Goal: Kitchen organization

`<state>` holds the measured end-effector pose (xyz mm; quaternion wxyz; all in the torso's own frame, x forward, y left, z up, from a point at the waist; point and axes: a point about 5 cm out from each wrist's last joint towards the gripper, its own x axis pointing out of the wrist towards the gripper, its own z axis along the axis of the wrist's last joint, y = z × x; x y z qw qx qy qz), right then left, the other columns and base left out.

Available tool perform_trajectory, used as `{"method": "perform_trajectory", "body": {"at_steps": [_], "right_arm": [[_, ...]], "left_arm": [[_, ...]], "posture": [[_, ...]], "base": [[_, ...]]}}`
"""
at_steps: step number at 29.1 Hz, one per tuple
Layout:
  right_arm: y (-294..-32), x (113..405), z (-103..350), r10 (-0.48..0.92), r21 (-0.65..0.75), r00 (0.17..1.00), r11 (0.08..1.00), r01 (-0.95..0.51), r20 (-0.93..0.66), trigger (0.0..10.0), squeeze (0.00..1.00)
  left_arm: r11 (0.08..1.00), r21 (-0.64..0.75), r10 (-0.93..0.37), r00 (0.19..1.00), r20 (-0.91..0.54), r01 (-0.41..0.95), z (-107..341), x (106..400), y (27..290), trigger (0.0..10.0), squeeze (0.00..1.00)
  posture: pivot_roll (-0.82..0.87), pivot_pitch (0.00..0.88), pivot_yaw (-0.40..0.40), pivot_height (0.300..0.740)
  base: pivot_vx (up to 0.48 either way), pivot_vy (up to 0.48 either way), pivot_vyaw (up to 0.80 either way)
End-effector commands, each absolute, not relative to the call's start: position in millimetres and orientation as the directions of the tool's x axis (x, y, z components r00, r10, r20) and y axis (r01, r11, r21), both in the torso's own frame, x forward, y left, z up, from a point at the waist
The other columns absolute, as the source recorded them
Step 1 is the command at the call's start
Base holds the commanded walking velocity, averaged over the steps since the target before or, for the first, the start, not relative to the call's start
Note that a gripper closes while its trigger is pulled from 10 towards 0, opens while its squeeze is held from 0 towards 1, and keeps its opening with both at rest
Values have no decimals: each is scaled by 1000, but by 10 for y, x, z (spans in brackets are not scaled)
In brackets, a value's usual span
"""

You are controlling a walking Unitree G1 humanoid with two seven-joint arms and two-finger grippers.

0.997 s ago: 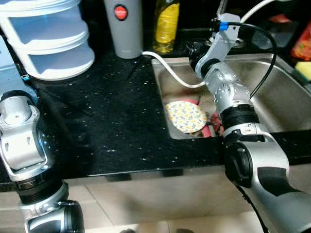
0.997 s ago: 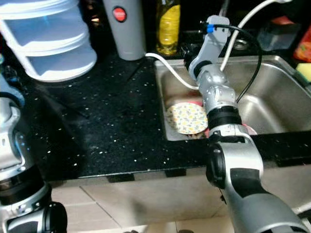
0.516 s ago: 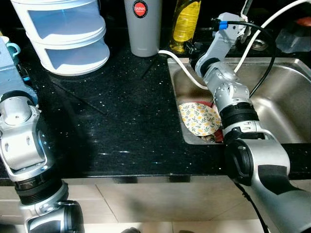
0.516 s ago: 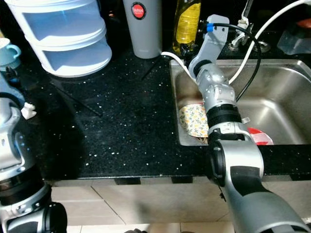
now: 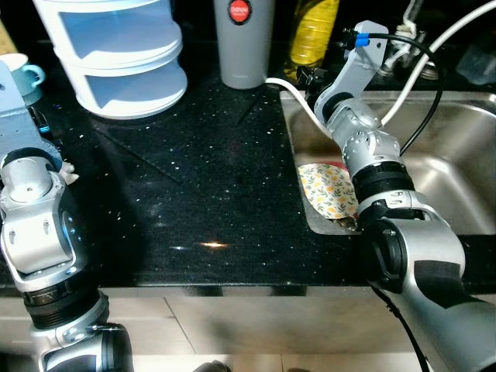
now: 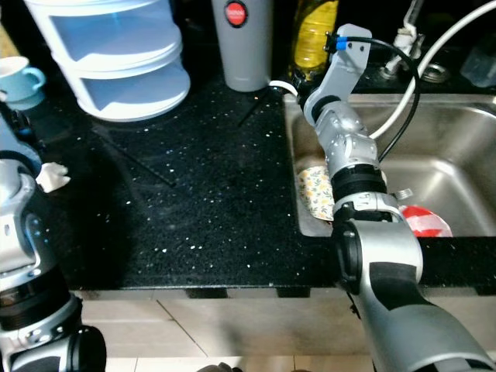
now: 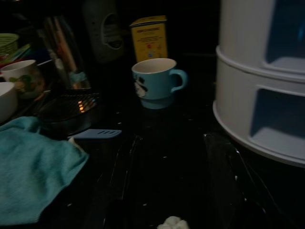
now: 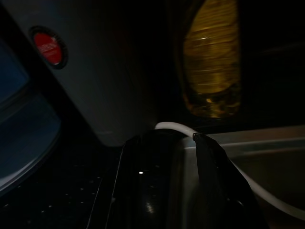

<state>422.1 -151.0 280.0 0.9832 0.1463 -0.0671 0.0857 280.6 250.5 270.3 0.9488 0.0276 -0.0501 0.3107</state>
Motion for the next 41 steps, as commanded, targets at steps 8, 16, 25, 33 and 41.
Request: {"method": "perform_trajectory", "body": {"at_steps": [8,16,25,33,41], "right_arm": [[-1516,4232,2824,133,293,978,940,-177,161,10000,0],[-1515,4232,2821,135,295,977,939,-179,162,10000,0],[-1498,4231,2813,137,280,977,943,-179,162,10000,0],[-1489,4229,2815,139,280,977,943,-181,164,10000,0],[-1526,4222,2834,101,270,977,951,-150,190,10000,0]], "left_arm": [[806,19,587,803,102,-592,2686,2798,2495,10000,0],[806,18,587,803,101,-591,2685,2790,2480,10000,0],[786,211,549,813,192,-581,2738,2832,2454,10000,0],[830,166,510,845,163,-533,2697,2849,2426,10000,0],[877,127,448,884,135,-464,2638,2900,2350,10000,0]], "posture": [[77,27,-12,740],[79,28,-13,740],[81,29,-15,740],[80,30,-13,740],[77,29,-14,740]], "base": [[0,0,0],[0,0,0],[0,0,0],[0,0,0],[0,0,0]]}}
